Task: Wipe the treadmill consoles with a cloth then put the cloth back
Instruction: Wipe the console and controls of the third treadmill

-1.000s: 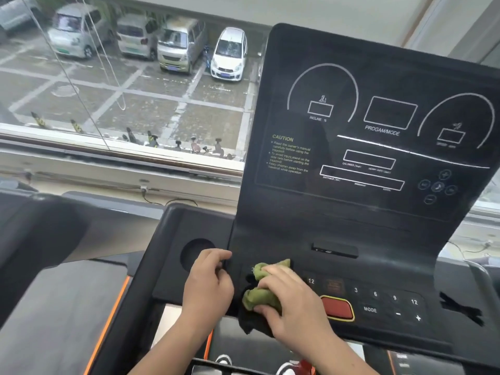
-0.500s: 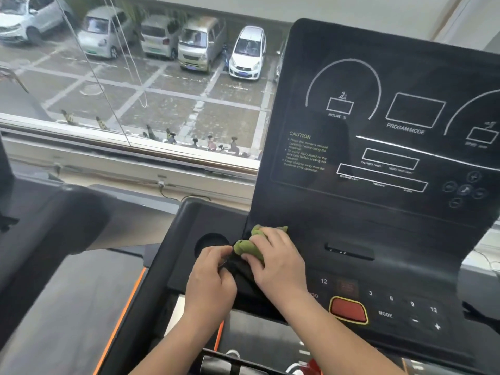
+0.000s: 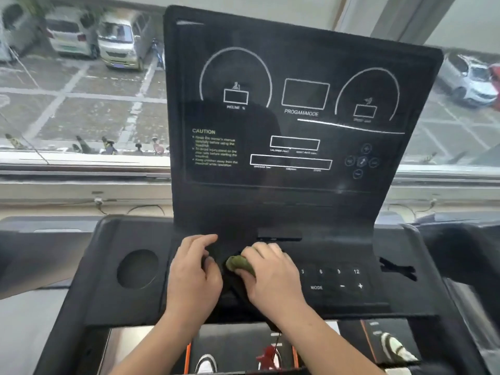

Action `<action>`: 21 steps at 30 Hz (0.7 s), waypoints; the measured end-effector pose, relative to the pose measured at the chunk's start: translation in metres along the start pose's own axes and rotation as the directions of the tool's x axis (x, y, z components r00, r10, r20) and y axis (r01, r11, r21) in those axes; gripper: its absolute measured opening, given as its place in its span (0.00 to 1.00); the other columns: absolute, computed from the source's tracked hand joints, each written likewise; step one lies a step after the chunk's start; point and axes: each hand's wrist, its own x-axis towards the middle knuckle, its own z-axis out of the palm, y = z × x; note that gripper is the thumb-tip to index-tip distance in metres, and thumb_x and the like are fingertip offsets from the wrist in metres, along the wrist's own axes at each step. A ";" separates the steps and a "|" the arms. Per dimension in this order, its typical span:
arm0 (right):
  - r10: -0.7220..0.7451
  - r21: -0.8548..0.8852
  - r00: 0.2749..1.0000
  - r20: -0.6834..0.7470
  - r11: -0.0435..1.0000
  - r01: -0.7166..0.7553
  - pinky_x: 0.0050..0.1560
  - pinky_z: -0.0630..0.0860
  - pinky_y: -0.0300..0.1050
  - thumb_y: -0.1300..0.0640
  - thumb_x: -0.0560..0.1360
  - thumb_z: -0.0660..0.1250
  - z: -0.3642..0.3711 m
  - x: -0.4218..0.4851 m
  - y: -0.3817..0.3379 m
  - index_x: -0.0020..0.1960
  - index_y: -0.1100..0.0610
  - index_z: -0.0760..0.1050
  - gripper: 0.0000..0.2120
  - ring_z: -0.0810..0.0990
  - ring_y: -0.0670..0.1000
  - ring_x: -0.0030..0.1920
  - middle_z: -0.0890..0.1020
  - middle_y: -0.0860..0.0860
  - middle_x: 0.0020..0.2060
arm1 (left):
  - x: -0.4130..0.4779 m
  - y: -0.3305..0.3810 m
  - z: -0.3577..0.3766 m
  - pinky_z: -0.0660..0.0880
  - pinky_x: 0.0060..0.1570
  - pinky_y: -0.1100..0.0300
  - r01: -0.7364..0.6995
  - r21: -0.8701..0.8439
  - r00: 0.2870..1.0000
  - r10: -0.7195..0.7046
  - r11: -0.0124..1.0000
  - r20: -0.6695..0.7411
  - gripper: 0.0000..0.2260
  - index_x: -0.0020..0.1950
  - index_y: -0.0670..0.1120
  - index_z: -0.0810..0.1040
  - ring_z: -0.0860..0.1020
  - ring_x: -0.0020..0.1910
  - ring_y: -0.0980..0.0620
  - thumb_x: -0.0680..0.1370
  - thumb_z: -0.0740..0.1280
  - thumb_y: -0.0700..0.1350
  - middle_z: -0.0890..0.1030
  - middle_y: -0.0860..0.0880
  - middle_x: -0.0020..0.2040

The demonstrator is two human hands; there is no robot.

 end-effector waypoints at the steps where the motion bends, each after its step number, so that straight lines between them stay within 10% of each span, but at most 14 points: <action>1: 0.042 0.002 0.999 -0.020 0.999 -0.042 0.44 0.76 0.48 0.41 0.75 0.67 -0.002 -0.005 0.011 0.49 0.45 0.76 0.09 0.78 0.52 0.48 0.79 0.43 0.47 | 0.000 0.006 0.006 0.78 0.52 0.54 -0.016 -0.004 1.000 0.016 1.000 0.025 0.21 0.62 0.48 0.81 0.79 0.50 0.55 0.74 0.68 0.28 0.77 0.58 0.53; 9: 0.396 -0.056 0.903 -0.165 0.911 -0.410 0.39 0.77 0.51 0.39 0.75 0.67 -0.036 -0.044 0.125 0.51 0.48 0.81 0.14 0.79 0.57 0.45 0.81 0.48 0.46 | 0.001 0.053 0.062 0.72 0.43 0.72 -0.037 -0.022 0.972 0.041 0.999 0.232 0.14 0.57 0.53 0.82 0.80 0.47 0.58 0.78 0.70 0.35 0.80 0.63 0.46; 15: 0.699 0.040 0.700 -0.146 0.711 -0.702 0.46 0.77 0.54 0.42 0.77 0.70 -0.059 -0.043 0.180 0.57 0.52 0.80 0.16 0.77 0.60 0.51 0.80 0.54 0.50 | 0.002 0.079 0.089 0.74 0.47 0.71 -0.055 -0.012 0.955 0.056 0.998 0.293 0.12 0.57 0.53 0.83 0.80 0.49 0.61 0.79 0.70 0.37 0.81 0.63 0.46; 21: 0.687 0.377 0.712 -0.146 0.704 -0.602 0.47 0.71 0.48 0.44 0.78 0.70 -0.060 0.009 0.148 0.59 0.51 0.80 0.14 0.73 0.55 0.56 0.76 0.51 0.54 | 0.007 0.072 0.074 0.76 0.44 0.66 -0.079 0.011 0.965 0.074 0.997 0.251 0.13 0.56 0.53 0.83 0.81 0.47 0.59 0.78 0.71 0.35 0.81 0.62 0.46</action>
